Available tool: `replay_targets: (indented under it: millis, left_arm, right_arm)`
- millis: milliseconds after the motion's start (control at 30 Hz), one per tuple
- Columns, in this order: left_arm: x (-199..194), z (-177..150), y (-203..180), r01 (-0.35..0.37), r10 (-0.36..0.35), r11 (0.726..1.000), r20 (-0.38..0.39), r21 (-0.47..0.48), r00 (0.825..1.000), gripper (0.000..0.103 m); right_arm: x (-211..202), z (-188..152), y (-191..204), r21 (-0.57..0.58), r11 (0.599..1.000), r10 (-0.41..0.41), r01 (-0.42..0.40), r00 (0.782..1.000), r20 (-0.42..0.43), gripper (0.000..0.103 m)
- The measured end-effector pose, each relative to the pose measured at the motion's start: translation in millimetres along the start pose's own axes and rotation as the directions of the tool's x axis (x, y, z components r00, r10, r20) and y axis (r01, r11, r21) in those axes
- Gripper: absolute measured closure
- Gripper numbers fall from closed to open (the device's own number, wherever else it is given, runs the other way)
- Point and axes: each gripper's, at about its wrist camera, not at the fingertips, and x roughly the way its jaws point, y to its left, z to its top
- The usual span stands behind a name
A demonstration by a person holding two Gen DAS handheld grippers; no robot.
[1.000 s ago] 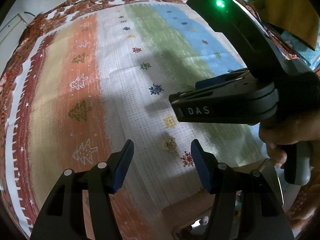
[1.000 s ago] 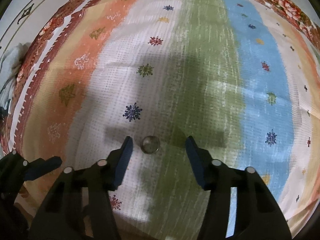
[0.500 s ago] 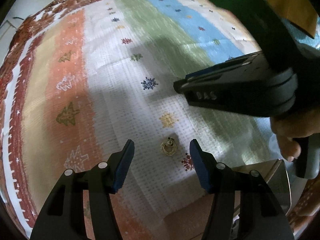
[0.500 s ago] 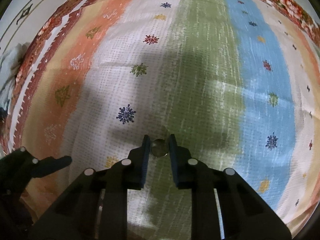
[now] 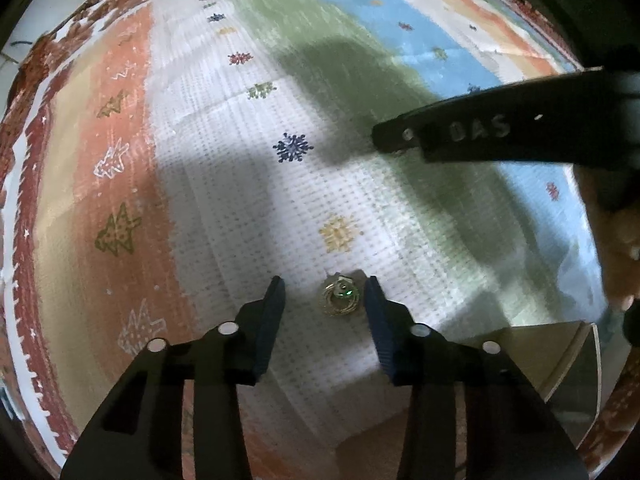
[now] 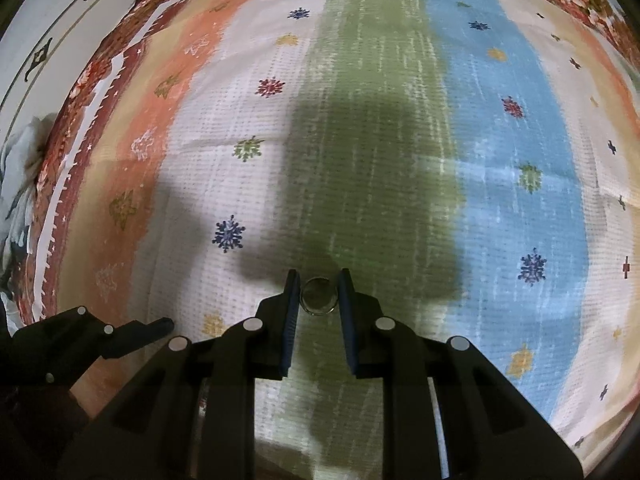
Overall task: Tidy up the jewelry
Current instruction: 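Close the right tool on the clear ring while the left tool closes on the gold charm, then lift the ring and charm and carry both over the metal tin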
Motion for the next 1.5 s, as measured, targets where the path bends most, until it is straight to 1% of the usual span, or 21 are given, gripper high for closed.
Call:
replay_targets:
  millis: [33,67,100,167,433,633,867,1067,1200,1400,1500]
  left_arm:
    - [1,0,1,-0.003,0.003,1.000,-0.002,0.000,1.000,0.068]
    - [2,2,1,-0.007,0.007,1.000,-0.002,-0.004,1.000,0.072]
    - [2,2,2,-0.011,0.011,1.000,-0.002,-0.006,1.000,0.080]
    - [1,2,5,-0.004,0.004,1.000,-0.006,-0.012,1.000,0.086]
    - [0,2,8,0.002,-0.002,1.000,0.011,-0.019,1.000,0.087]
    - [-14,-4,12,0.002,-0.001,0.999,0.035,-0.037,0.999,0.087]
    - [-28,-9,27,0.003,0.003,0.997,0.071,-0.079,0.997,0.087]
    - [-44,-19,35,0.015,-0.002,0.993,0.108,-0.119,0.994,0.087]
    - [-57,-24,33,0.027,-0.008,0.991,0.139,-0.134,0.990,0.087]
    - [-74,-33,27,0.054,-0.026,0.987,0.183,-0.149,0.983,0.087]
    - [-85,-38,24,0.062,-0.028,0.986,0.212,-0.154,0.977,0.087]
  right_arm:
    - [0,0,-1,0.004,1.000,0.002,-0.002,1.000,0.000,0.082]
    - [1,0,-1,0.004,1.000,0.002,-0.002,1.000,-0.001,0.082]
    - [1,0,-1,0.003,1.000,0.000,0.000,1.000,-0.001,0.082]
    - [1,-1,1,-0.004,1.000,-0.010,0.010,1.000,0.001,0.082]
    - [2,-2,4,-0.028,0.999,-0.027,0.027,1.000,0.008,0.082]
    - [-3,-2,7,-0.043,0.999,-0.031,0.031,0.999,0.022,0.082]
    - [-16,-9,17,-0.077,0.996,-0.035,0.039,0.998,0.048,0.082]
    - [-32,-21,20,-0.084,0.996,-0.011,0.017,0.998,0.069,0.082]
    - [-42,-32,21,-0.084,0.996,-0.005,0.012,0.997,0.080,0.082]
    - [-59,-47,28,-0.111,0.993,-0.024,0.037,0.993,0.115,0.082]
    - [-67,-54,32,-0.119,0.992,-0.018,0.033,0.992,0.126,0.082]
